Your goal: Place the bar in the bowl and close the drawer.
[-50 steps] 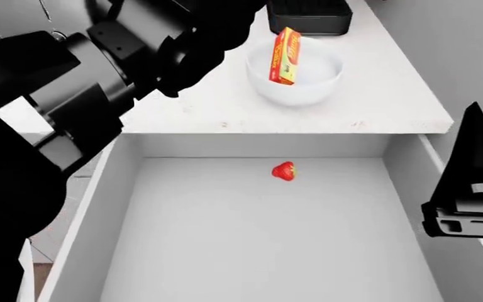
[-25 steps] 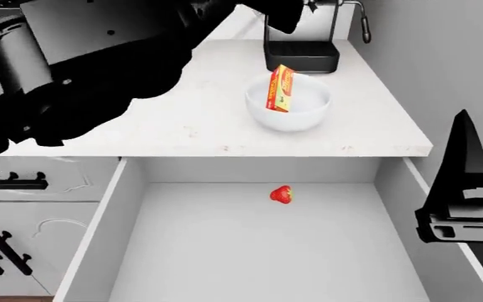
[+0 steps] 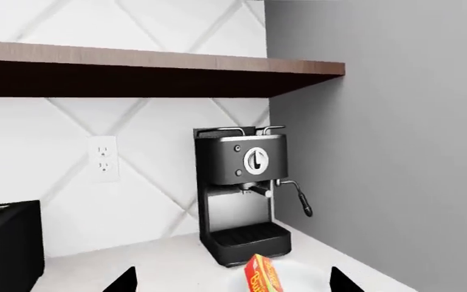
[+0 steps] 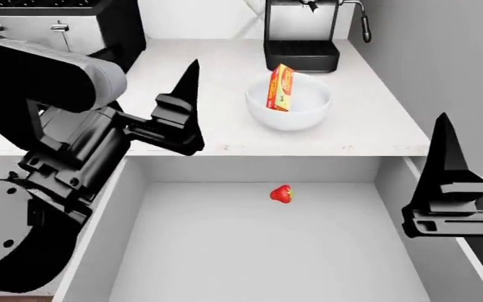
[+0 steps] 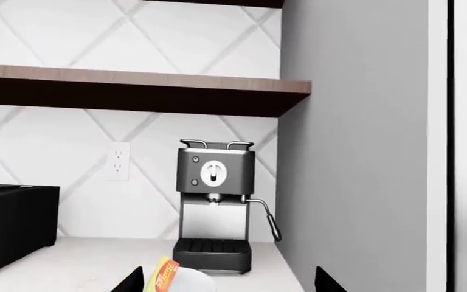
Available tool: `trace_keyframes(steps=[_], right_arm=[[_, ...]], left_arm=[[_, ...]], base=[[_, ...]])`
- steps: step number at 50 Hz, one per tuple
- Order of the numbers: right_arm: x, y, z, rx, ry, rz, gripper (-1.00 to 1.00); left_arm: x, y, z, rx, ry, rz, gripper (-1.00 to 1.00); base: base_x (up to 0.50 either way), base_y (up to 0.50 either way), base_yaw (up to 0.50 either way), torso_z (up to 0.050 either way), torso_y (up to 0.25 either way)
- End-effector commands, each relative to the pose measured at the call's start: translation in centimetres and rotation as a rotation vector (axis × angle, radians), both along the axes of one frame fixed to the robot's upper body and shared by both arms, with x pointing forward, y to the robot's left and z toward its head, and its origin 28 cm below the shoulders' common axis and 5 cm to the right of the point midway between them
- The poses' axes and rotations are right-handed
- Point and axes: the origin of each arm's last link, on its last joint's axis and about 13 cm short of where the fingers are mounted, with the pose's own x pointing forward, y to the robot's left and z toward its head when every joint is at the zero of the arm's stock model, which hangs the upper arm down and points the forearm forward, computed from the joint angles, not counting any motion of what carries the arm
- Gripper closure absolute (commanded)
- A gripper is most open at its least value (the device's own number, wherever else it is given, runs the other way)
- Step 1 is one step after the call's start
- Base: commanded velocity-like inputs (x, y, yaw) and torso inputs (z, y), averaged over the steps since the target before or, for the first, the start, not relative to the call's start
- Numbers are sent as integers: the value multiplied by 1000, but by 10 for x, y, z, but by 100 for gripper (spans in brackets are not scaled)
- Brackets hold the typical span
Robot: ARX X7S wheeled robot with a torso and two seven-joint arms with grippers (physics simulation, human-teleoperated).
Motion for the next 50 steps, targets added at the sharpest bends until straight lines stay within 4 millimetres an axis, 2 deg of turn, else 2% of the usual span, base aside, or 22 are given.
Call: trace_keyframes(steps=[1, 50], right_arm=[[6, 3, -2, -10, 22, 4, -100], [11, 5, -5, 6, 43, 12, -100]], left_arm=[[-37, 17, -29, -59, 35, 58, -100], [-39, 17, -35, -72, 61, 39, -100]], base=[[0, 0, 0, 0, 0], [0, 0, 0, 0, 0]])
